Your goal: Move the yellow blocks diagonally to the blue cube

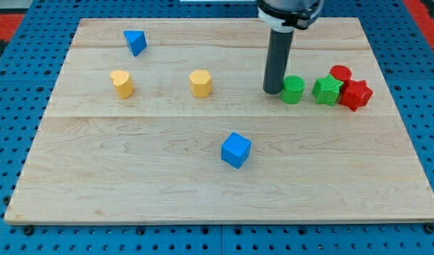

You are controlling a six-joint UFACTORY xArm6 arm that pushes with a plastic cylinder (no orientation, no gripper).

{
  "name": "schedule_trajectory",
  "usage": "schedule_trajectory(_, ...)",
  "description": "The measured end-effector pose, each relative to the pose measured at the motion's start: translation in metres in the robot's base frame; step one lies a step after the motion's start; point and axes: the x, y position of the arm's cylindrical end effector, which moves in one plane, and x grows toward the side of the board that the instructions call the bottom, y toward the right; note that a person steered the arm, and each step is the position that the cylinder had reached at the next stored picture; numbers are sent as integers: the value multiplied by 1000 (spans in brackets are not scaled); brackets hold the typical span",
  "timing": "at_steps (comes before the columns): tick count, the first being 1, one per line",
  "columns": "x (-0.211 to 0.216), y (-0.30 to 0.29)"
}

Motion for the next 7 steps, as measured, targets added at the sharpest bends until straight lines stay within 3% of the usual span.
schedule_trajectory(2,-17,4)
schedule_trajectory(3,-48,-20)
schedule_trajectory(4,-53,-80)
schedule_trajectory(6,-13,-133)
schedule_trajectory(7,-54,-141)
